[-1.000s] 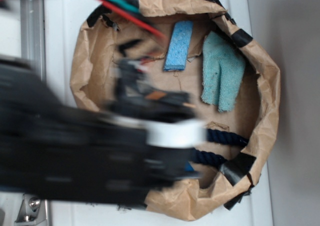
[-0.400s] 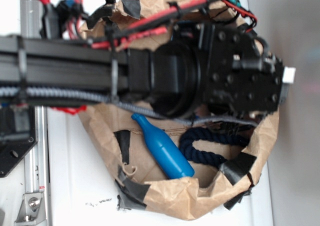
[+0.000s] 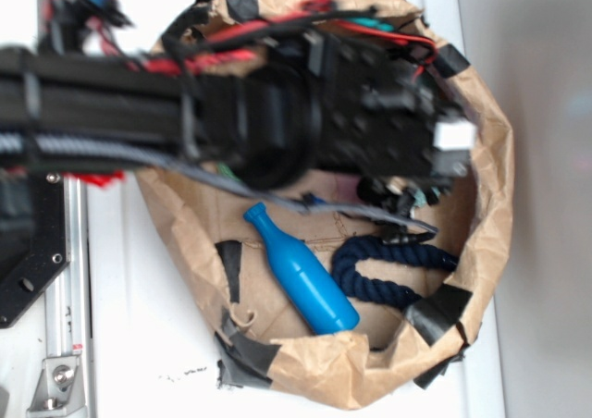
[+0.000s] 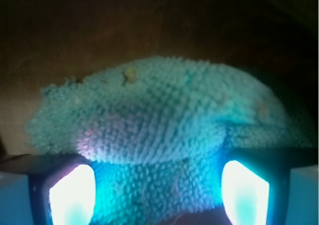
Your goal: Grab the blue cloth.
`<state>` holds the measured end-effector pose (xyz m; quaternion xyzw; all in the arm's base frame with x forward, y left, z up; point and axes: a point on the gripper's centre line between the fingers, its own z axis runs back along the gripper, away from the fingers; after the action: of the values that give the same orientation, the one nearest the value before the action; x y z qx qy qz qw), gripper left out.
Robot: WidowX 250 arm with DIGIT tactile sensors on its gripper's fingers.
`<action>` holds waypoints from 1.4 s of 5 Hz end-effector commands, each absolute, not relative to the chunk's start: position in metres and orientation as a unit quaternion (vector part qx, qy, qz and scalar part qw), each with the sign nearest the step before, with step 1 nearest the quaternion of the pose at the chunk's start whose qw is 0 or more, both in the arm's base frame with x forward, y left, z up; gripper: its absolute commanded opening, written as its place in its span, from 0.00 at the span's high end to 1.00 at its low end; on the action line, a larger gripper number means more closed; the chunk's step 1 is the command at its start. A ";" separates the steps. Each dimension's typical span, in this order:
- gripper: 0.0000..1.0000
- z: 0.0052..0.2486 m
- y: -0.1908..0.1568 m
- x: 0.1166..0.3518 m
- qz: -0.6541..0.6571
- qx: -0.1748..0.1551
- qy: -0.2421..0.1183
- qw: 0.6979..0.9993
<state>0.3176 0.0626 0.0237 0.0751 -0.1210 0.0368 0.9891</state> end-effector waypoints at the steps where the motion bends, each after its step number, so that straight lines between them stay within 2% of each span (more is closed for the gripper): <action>1: 1.00 0.005 0.085 0.324 0.068 0.073 -0.104 0.990; 2: 1.00 0.016 0.084 0.326 0.061 0.066 -0.109 0.990; 3: 1.00 0.050 0.074 0.325 0.050 0.040 -0.125 0.990; 4: 1.00 0.097 0.037 0.316 0.019 0.043 -0.099 0.994; 5: 1.00 0.132 0.026 0.300 -0.007 0.047 -0.062 0.997; 6: 1.00 0.154 0.026 0.278 -0.011 0.043 -0.072 0.996; 7: 1.00 0.159 0.018 0.270 -0.031 0.046 -0.074 0.996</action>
<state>0.2660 0.0221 0.1457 0.0465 -0.0504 -0.0209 0.9974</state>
